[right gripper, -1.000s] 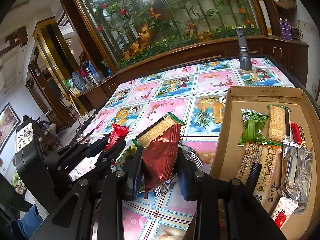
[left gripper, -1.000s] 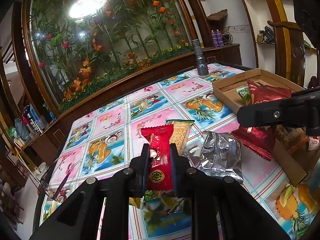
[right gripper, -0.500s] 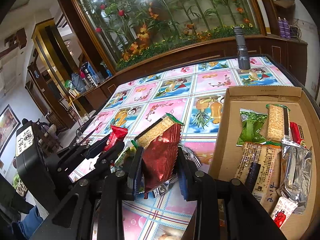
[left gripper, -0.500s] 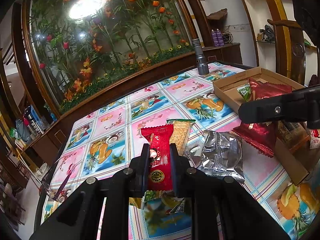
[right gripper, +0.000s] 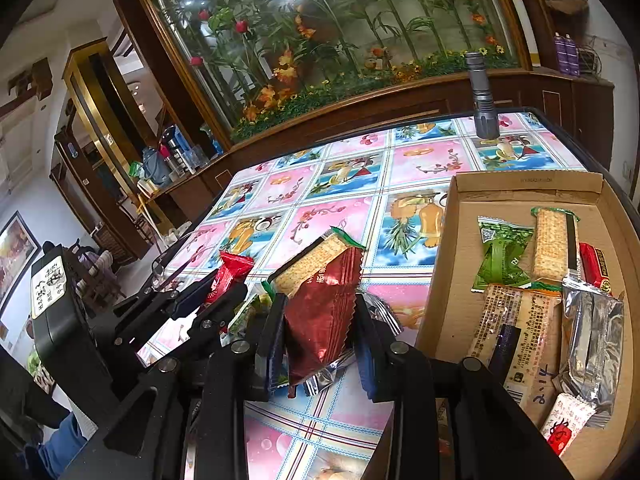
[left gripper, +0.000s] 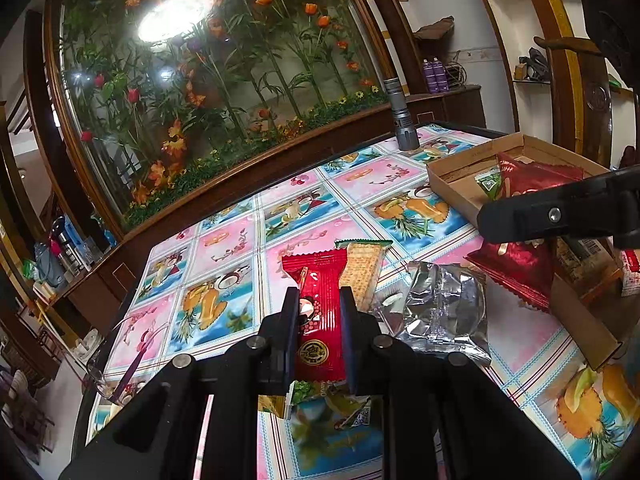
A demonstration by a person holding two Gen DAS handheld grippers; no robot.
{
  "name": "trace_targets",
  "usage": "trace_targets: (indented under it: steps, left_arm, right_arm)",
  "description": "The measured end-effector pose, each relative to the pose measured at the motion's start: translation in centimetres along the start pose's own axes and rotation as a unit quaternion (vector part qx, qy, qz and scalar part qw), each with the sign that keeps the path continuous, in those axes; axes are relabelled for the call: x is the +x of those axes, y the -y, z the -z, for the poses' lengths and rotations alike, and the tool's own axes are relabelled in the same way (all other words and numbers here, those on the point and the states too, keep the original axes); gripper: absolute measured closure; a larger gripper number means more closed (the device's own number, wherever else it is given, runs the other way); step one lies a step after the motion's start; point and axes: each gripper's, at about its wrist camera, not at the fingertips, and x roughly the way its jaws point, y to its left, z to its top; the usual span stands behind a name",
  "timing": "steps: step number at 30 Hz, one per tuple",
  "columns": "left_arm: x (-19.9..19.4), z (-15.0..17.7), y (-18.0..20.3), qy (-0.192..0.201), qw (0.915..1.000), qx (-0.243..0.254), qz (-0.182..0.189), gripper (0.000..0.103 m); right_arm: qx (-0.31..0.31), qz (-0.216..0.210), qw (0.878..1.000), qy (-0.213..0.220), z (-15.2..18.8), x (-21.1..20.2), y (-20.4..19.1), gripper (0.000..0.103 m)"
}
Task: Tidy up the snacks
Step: 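Hold both snacks and lift them from the pile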
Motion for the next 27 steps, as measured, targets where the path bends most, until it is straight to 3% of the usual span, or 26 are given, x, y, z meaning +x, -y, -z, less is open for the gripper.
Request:
trace_targets:
  steps: [27]
  left_arm:
    - [-0.3, 0.0, 0.1, 0.002, 1.0, 0.004, -0.003, 0.085]
  right_arm:
    - [0.031, 0.011, 0.999, 0.021, -0.5, -1.0, 1.5, 0.07]
